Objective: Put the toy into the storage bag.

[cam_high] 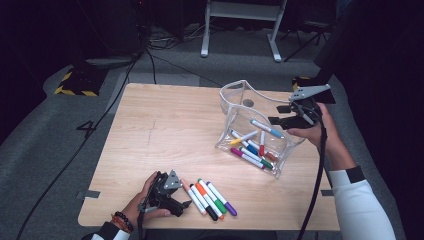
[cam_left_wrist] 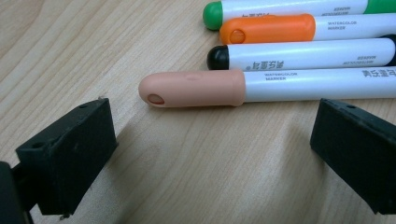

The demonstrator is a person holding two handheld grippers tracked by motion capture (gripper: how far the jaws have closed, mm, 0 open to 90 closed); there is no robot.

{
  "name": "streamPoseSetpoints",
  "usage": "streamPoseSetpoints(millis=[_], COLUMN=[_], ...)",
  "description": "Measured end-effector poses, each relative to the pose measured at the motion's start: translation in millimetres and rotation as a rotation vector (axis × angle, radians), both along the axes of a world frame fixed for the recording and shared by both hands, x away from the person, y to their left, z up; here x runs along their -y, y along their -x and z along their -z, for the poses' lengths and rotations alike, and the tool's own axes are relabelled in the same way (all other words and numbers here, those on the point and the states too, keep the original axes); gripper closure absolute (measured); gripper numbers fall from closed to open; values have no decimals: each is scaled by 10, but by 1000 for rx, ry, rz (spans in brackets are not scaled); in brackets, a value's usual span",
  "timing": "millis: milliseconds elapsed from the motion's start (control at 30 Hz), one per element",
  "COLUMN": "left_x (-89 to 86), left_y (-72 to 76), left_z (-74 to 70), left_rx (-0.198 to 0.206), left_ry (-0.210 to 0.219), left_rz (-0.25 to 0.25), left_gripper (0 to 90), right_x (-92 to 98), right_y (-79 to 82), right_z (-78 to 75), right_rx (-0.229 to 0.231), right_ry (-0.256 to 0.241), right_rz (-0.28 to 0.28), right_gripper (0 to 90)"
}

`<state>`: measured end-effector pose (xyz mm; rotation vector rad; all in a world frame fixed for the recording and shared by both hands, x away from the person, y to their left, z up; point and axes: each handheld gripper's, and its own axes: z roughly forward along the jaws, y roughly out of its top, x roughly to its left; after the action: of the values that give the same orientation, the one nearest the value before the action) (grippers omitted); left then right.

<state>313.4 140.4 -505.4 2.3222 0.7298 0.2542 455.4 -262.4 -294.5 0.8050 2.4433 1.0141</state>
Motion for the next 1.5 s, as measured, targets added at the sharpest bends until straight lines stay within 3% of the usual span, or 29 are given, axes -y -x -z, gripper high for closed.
streamPoseSetpoints(millis=[100,300,467,533,667,767,867,1000,1067,1100,1233,1367,1500], left_x=[1,0,0,1,1,1,1,1,1,1,1,2,10], left_y=[2,1,3,5,5,5,5,9,9,9,9,10,14], left_z=[0,0,0,0,0,0,0,-1,-1,-1,-1,0,-1], left_rx=[0,0,1,0,0,0,0,0,0,0,0,1,1], left_ry=[1,0,-1,1,1,0,0,-2,-1,-1,-1,0,-1], left_rz=[-2,-1,-3,-5,-5,-5,-5,-10,-10,-10,-10,-11,-11], left_gripper=[5,5,4,5,5,4,5,5,5,5,5,5,5], right_x=[99,172,147,134,73,-10,-131,-352,-439,-507,-684,-850,-910], right_y=[153,583,927,1023,1188,1289,1358,1422,1433,1448,1473,1492,1475], right_z=[-54,-105,-30,49,291,542,800,1213,1352,1428,1582,1755,1867], right_rx=[32,98,125,115,108,73,53,-9,-54,-64,-111,-138,-152], right_ry=[-38,-96,-110,-129,-118,-124,-94,-71,-83,-63,-69,-24,17], right_rz=[2,-62,-119,-132,-146,-176,-199,-252,-278,-300,-341,-370,-362], right_gripper=[389,370,365,363,356,354,353,353,349,346,348,356,374])
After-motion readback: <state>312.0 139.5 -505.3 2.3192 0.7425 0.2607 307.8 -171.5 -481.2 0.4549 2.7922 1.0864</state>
